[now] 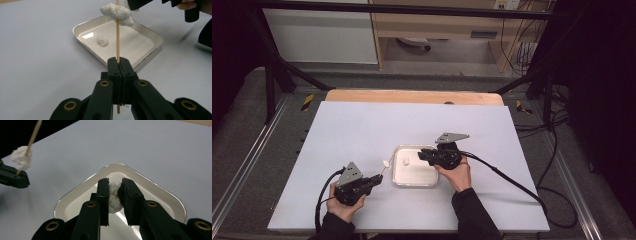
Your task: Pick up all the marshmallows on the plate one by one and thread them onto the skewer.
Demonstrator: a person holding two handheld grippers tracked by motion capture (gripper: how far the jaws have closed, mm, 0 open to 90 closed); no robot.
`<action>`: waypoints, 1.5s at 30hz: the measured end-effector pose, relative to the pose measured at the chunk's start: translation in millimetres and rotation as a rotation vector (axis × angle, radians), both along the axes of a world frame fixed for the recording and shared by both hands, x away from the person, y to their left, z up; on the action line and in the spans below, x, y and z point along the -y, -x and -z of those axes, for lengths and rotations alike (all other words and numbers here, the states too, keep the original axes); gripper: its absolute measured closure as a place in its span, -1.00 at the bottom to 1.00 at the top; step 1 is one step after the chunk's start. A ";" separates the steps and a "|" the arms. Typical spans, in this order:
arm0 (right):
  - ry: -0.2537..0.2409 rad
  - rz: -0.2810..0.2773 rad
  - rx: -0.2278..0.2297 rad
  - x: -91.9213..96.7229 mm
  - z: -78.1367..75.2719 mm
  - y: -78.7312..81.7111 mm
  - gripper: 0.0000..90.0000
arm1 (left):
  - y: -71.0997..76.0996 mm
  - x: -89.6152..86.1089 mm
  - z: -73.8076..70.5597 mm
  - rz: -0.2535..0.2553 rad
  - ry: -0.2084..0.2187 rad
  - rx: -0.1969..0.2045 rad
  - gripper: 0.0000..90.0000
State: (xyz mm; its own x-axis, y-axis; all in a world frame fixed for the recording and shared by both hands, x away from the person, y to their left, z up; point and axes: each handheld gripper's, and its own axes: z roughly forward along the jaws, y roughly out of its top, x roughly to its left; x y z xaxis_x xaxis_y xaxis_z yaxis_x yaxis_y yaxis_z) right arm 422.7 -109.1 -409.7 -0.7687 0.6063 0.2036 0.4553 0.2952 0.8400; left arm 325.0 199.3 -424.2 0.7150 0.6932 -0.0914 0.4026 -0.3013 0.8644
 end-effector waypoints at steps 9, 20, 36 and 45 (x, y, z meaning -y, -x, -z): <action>-0.139 -0.038 0.012 8.1 -25.5 19.3 0.70 | 3.9 5.5 -2.1 0.024 0.008 0.016 0.97; -0.357 -0.051 -0.020 14.0 -49.6 22.2 0.70 | 6.1 11.2 -1.9 0.042 0.004 0.023 0.97; -0.422 -0.083 -0.083 0.6 -46.2 13.4 0.69 | 9.2 16.3 -2.9 0.074 0.004 0.041 0.98; -0.422 -0.094 -0.110 -4.2 -40.1 11.7 0.69 | 9.8 17.2 -3.0 0.081 0.001 0.044 0.98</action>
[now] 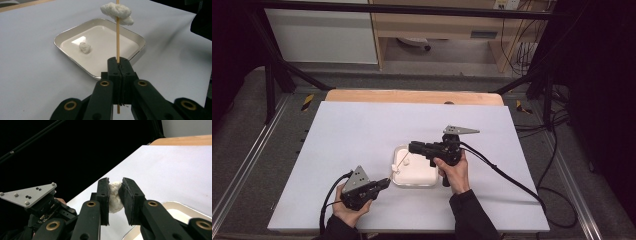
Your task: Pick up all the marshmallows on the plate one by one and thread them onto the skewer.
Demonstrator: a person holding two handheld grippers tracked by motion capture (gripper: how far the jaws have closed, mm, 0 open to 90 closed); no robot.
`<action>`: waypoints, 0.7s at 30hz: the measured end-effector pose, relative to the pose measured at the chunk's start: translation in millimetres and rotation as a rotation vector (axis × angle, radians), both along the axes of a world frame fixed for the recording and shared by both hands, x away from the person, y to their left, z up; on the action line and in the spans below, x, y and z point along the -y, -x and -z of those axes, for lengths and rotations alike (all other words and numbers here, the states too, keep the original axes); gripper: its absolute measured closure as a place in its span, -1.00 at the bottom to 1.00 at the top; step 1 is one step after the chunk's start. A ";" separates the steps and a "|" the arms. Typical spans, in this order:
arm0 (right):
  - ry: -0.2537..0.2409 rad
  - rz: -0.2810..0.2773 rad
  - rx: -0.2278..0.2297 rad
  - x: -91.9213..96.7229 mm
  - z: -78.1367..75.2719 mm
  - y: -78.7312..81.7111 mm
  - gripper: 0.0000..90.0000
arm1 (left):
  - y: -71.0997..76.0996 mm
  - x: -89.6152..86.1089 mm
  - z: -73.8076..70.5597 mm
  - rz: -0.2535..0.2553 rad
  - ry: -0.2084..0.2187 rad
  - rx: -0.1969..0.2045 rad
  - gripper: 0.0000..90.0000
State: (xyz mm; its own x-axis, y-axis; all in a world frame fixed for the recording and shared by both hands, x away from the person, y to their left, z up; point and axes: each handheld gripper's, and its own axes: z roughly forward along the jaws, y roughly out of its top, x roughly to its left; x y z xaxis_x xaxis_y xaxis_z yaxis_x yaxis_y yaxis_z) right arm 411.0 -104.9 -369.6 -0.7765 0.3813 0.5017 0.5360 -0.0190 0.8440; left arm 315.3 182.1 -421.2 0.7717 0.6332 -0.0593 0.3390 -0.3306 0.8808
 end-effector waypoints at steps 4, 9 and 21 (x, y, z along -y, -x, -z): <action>-0.002 -0.010 -0.012 -1.7 2.8 -0.8 0.69 | 0.1 -0.2 -0.1 0.000 0.000 0.000 0.98; 0.002 -0.019 -0.031 -4.0 6.5 -0.9 0.71 | 0.2 0.1 0.9 0.001 -0.007 0.004 0.98; -0.029 -0.019 -0.044 -10.6 14.0 3.4 0.81 | 1.0 0.0 2.0 -0.006 0.030 -0.006 0.98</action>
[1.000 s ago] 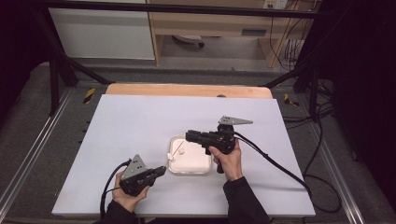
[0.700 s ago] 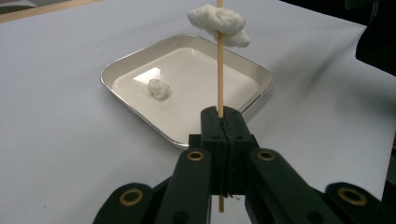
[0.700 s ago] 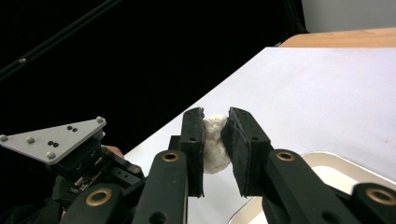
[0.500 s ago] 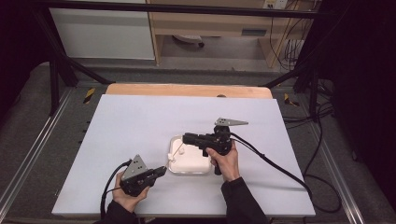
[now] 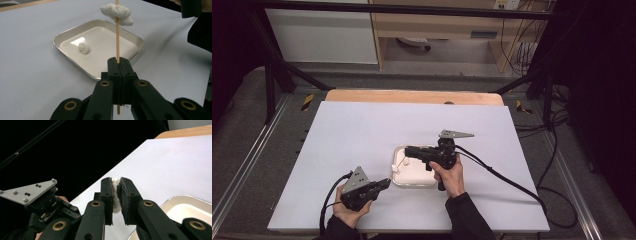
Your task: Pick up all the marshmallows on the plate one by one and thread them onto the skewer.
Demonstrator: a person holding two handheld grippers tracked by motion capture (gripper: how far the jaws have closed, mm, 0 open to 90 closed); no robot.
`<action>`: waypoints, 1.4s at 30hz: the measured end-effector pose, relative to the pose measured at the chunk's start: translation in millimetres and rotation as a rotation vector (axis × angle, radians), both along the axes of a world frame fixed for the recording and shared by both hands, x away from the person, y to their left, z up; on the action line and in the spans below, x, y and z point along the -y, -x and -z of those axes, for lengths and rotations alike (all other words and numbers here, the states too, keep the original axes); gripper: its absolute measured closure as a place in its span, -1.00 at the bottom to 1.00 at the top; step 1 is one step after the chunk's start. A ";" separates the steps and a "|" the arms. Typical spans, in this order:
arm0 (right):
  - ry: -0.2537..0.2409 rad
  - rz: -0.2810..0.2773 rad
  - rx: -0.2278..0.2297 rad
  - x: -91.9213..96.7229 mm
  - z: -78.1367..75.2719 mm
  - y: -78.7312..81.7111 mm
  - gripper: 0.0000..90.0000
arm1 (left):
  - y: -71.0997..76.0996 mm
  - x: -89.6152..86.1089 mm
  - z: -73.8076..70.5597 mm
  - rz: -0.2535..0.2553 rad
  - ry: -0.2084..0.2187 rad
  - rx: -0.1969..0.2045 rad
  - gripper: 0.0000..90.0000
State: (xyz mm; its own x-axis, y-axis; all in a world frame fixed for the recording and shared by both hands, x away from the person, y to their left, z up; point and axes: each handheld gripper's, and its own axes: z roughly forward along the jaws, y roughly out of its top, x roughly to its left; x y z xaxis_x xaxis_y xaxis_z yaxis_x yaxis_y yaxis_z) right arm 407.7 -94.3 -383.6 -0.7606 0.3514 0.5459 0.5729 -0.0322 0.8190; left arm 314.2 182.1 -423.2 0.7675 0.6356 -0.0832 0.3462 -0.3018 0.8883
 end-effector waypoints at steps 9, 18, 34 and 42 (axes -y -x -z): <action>-0.025 0.014 0.010 -4.3 4.4 3.4 0.82 | -0.1 1.8 1.5 -0.018 0.009 -0.008 0.98; -0.027 0.004 0.017 -5.7 6.0 6.0 0.83 | 1.5 5.6 0.9 -0.021 -0.016 0.004 0.98; -0.019 0.004 0.040 -9.9 11.6 13.8 0.83 | 1.4 7.1 1.3 -0.020 -0.015 -0.002 0.98; -0.015 -0.018 0.027 -23.7 25.2 18.1 0.81 | -2.9 6.5 -2.5 -0.033 -0.002 0.009 0.98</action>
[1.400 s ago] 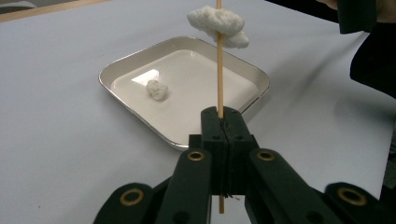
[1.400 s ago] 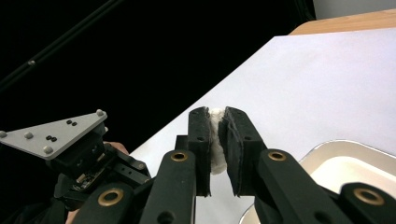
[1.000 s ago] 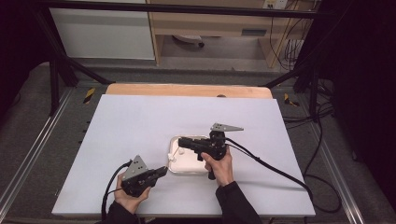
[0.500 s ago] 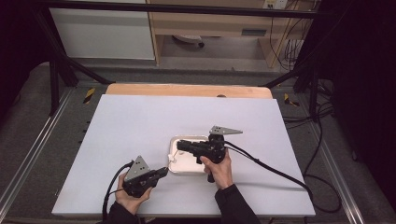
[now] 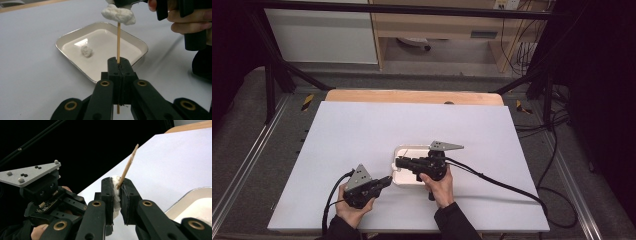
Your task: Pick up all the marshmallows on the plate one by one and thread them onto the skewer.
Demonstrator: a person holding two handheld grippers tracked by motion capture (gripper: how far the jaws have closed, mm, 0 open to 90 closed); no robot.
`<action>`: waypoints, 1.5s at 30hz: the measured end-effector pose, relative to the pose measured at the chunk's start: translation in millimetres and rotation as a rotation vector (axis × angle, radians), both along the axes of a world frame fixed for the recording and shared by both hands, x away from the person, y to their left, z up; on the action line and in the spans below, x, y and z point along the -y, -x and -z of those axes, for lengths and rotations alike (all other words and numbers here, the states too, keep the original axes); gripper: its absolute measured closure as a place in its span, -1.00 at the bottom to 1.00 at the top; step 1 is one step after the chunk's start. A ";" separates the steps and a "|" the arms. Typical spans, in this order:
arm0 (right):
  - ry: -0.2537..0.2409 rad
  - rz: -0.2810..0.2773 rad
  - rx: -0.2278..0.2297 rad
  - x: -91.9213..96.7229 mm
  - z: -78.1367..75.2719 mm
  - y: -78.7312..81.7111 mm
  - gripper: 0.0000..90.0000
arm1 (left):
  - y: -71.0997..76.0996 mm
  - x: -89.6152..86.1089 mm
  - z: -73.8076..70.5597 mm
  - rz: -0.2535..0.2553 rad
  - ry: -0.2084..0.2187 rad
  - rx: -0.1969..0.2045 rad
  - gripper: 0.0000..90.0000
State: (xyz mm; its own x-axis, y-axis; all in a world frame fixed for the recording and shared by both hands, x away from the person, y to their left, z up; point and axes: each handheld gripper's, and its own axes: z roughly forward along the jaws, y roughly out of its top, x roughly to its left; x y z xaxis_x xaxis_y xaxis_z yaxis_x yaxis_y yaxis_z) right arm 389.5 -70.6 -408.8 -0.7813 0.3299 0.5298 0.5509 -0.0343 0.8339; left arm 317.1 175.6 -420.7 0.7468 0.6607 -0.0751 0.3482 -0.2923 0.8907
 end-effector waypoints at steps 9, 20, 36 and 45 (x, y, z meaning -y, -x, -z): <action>0.092 0.067 0.069 15.5 -16.4 -0.5 0.23 | -4.5 -6.3 5.1 -0.014 0.010 -0.027 0.98; 0.337 0.103 0.130 36.3 -3.2 -8.7 -0.58 | -6.1 -16.9 4.9 -0.024 0.004 -0.038 0.97; 0.490 0.137 0.127 36.4 6.4 -18.3 -0.86 | -12.3 -35.6 4.0 -0.056 0.017 -0.064 0.97; 0.546 0.125 0.114 9.8 6.2 -30.1 -0.82 | -14.5 -37.9 5.0 -0.057 0.014 -0.072 0.97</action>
